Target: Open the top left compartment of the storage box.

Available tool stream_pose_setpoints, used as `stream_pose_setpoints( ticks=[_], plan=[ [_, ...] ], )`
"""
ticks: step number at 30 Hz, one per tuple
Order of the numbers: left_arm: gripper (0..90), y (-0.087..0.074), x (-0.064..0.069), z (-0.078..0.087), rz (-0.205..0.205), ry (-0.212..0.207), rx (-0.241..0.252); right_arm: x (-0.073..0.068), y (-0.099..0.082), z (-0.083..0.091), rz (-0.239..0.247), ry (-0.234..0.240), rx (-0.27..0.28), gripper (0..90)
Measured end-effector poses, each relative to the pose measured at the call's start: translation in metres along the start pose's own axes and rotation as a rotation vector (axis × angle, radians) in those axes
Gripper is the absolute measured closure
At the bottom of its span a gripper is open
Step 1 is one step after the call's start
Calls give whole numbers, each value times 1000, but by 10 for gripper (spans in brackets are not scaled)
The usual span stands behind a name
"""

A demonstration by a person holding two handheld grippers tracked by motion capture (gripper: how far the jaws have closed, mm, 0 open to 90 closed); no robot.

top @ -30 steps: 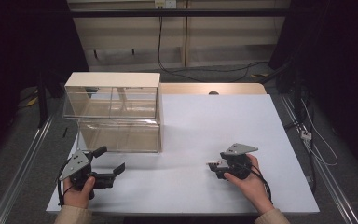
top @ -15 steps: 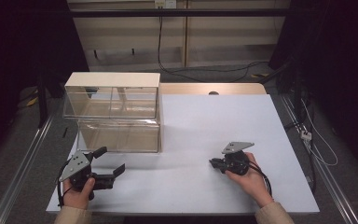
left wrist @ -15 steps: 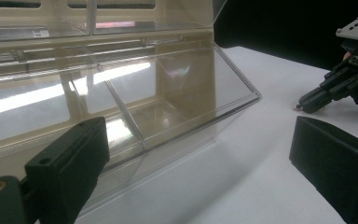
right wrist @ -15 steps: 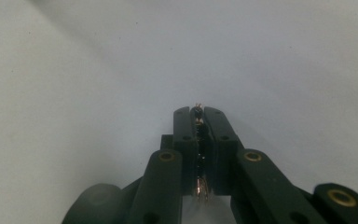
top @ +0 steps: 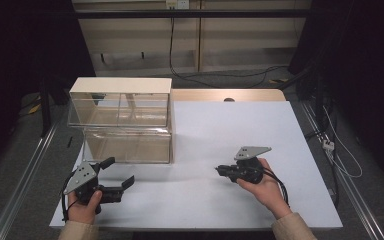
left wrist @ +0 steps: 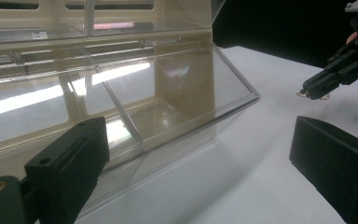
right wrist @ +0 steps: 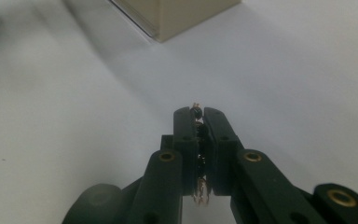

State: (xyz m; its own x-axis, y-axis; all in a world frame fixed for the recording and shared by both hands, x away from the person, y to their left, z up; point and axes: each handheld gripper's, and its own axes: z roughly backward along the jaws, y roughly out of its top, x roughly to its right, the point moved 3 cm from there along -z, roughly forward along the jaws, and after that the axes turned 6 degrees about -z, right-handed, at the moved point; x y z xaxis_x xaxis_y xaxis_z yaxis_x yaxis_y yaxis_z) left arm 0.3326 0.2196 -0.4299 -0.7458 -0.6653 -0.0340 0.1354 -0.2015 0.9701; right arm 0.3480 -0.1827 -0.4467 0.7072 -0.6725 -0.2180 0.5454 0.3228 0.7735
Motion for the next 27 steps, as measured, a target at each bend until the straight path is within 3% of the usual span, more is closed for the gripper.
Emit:
stream_pose_setpoints(
  ticks=[3,6,17,21,27],
  plan=[
    [45,0,0,0,2,-2,0,-6,4,-4,-2,30,13,853],
    [46,0,0,-1,-3,-3,-4,-20,9,-14,44,73,5,853],
    [45,-1,1,-2,1,-11,-11,-59,20,-45,130,182,-11,852],
    [45,-1,1,-1,-1,-13,-13,-74,23,-59,166,205,-40,852],
    [44,-1,1,-1,3,-12,-12,-86,26,-78,183,227,-63,852]
  ],
)
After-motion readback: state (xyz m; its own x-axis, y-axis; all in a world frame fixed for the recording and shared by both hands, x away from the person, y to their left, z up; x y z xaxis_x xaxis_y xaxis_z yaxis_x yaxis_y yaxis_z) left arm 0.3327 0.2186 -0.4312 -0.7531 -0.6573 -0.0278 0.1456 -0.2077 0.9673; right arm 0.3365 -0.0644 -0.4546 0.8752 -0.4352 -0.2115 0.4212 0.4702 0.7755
